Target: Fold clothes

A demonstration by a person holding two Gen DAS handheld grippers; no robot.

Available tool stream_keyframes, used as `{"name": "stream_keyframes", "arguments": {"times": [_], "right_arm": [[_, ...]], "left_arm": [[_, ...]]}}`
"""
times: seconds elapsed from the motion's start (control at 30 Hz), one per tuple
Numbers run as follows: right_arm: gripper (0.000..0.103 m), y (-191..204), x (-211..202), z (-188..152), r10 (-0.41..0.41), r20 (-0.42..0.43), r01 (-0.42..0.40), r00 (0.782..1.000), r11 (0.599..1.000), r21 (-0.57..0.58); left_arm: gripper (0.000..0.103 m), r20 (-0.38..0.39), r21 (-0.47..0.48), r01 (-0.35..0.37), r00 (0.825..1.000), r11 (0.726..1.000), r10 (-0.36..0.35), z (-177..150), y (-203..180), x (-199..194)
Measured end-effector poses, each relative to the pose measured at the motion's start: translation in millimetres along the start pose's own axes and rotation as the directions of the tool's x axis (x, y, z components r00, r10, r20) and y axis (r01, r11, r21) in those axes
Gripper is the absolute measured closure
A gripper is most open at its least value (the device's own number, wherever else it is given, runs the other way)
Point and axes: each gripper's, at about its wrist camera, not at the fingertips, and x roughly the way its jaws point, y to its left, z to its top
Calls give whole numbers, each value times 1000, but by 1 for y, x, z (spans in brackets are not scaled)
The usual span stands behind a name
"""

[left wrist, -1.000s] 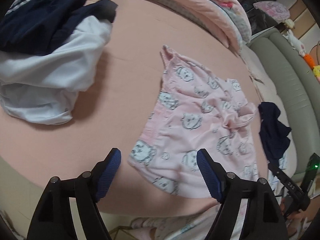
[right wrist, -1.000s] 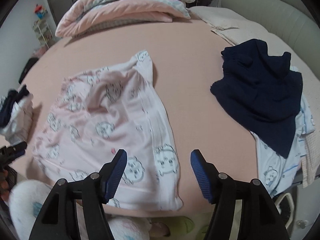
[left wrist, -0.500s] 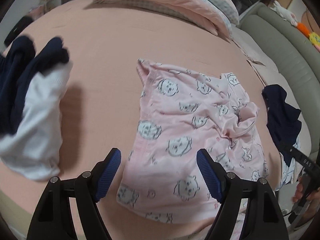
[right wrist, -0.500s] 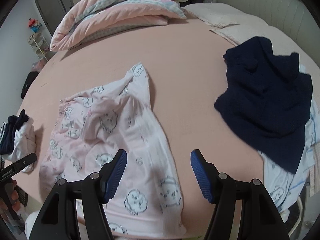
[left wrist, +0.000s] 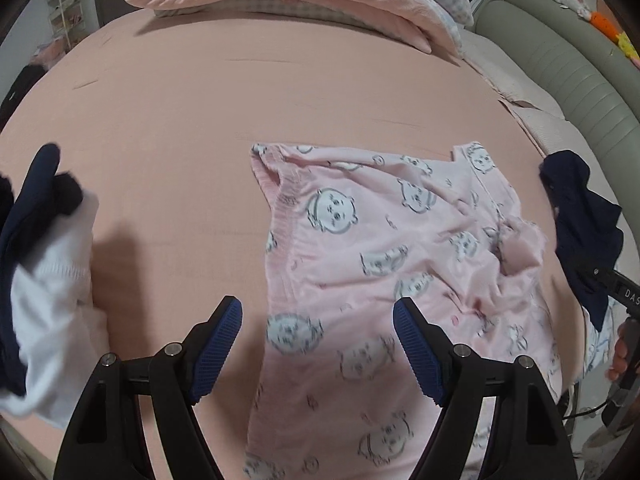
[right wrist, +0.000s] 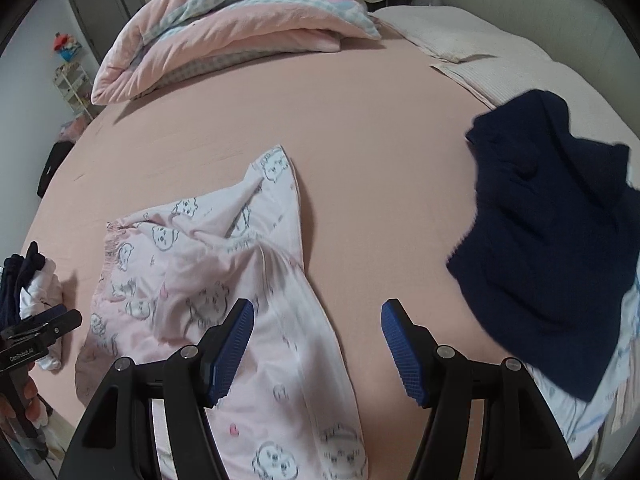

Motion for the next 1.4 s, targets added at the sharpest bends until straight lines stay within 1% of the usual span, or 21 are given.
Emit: {"name": "stream_keyframes", "arguments": {"times": [0.13, 0.27, 0.47, 0.53, 0.57, 0.67, 0.73, 0.8, 0.83, 0.97, 1.1, 1.17, 1.27, 1.3, 1.37, 1.4], "right_arm": [[37, 9, 16, 21, -6, 3, 6, 1000, 998, -59], [37, 16, 36, 40, -6, -11, 5, 1000, 995, -104], [37, 18, 64, 60, 21, -46, -26, 999, 993, -118], [37, 16, 69, 65, 31, -53, -36, 998, 994, -104], [37, 14, 71, 69, 38, -56, -43, 998, 995, -94], [37, 8, 76, 81, 66, -83, -72, 994, 994, -78], [37, 7, 82, 90, 87, -157, -101, 984, 991, -86], [37, 9, 81, 97, 75, -198, -101, 977, 987, -122], [37, 10, 78, 99, 69, -202, -98, 977, 985, -140], [37, 12, 67, 115, 67, -187, -101, 980, 979, -176], [37, 13, 68, 130, 23, -211, -65, 977, 978, -198], [37, 15, 70, 137, -4, -230, -48, 973, 975, -217], [37, 21, 78, 146, -29, -211, -27, 977, 966, -256], [37, 20, 83, 151, -37, -211, -19, 977, 965, -261], [37, 23, 95, 155, -48, -214, -11, 976, 964, -267], [37, 26, 100, 156, -39, -213, -22, 976, 961, -274]], "left_arm": [[26, 1, -21, -11, 1000, 1000, 11, 17, 4, 13], [26, -7, -33, -24, 1000, 999, 24, 36, 8, 28], [26, -23, -80, -26, 999, 996, 25, 58, 14, 45], [26, -34, -96, -18, 999, 995, 14, 65, 17, 51], [26, -44, -88, -21, 999, 996, 18, 68, 16, 54], [26, -80, -57, -34, 996, 998, 30, 79, 15, 63], [26, -94, -46, -26, 995, 999, 22, 85, 13, 64], [26, -98, -43, -13, 995, 999, 8, 90, 13, 61], [26, -97, -42, -9, 995, 999, 5, 93, 13, 59], [26, -95, -25, -47, 995, 999, 44, 106, 13, 58], [26, -118, -34, -71, 991, 997, 66, 115, 17, 65], [26, -136, -44, -81, 988, 996, 74, 117, 22, 71], [26, -150, -70, -103, 984, 992, 92, 117, 27, 79], [26, -151, -107, -119, 983, 987, 102, 117, 29, 81], [26, -156, -136, -107, 984, 985, 85, 116, 32, 84], [26, -159, -149, -102, 984, 983, 78, 115, 34, 85]]}}
